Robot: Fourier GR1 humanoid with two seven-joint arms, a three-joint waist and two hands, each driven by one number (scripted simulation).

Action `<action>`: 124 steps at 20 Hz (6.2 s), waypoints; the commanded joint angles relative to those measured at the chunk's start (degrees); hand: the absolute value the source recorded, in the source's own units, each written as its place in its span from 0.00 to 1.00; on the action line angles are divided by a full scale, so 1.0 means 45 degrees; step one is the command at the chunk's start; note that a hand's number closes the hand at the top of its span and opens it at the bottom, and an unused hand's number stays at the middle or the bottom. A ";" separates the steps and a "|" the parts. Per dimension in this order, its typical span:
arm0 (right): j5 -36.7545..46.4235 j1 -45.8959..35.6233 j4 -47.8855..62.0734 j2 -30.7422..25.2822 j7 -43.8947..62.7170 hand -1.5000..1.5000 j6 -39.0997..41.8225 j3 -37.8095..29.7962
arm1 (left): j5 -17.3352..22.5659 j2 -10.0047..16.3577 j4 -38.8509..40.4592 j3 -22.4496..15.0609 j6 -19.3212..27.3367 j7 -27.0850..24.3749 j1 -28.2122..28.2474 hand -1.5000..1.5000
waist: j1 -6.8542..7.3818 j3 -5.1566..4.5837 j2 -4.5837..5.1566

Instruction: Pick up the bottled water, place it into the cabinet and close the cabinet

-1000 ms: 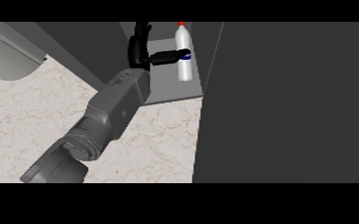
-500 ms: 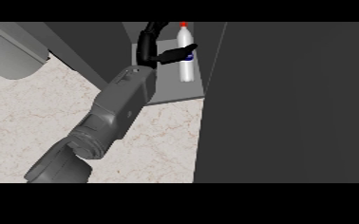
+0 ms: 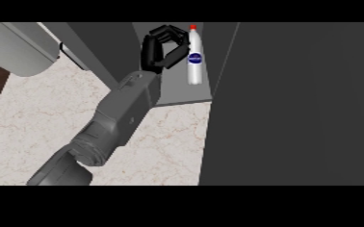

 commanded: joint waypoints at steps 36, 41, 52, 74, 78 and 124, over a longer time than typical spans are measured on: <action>-0.0690 0.1134 -0.4468 -0.0596 0.2525 1.00 0.0057 0.1785 | -0.0741 0.3974 -1.4551 -0.3438 -0.2682 0.1773 1.2331 0.00 | 0.1487 0.0004 -0.0602; -0.0016 0.1549 -0.4938 0.0028 0.2709 1.00 -0.0084 0.3939 | -0.0550 0.6317 -1.5763 -0.2567 -0.3459 0.1197 1.4131 0.00 | 0.1532 -0.0003 -0.0595; 0.1584 -0.0355 -0.4898 0.0331 0.3504 1.00 -0.2039 0.8612 | -0.0743 0.9251 -1.7674 -0.1173 -0.3622 0.0210 1.6698 0.00 | 0.1676 -0.0046 -0.0639; 0.6908 -1.0539 0.2094 0.4622 0.4615 1.00 -1.0522 1.7062 | 0.0340 1.2055 -2.0909 0.0574 -0.4604 0.0778 1.8865 0.00 | 0.2025 -0.0038 -0.0569; 0.5319 -1.2590 0.4341 0.4651 0.3618 1.00 -1.2613 1.6824 | 0.1146 1.2470 -2.1576 0.1236 -0.4640 0.1464 1.8809 0.00 | 0.2185 -0.0009 -0.0431; 0.3012 -1.5702 1.4735 0.2689 -0.1365 0.00 -0.6119 1.0726 | 0.0341 1.1661 -2.4083 0.3469 -0.4561 0.3288 2.0819 0.00 | 0.1526 0.0007 -0.0284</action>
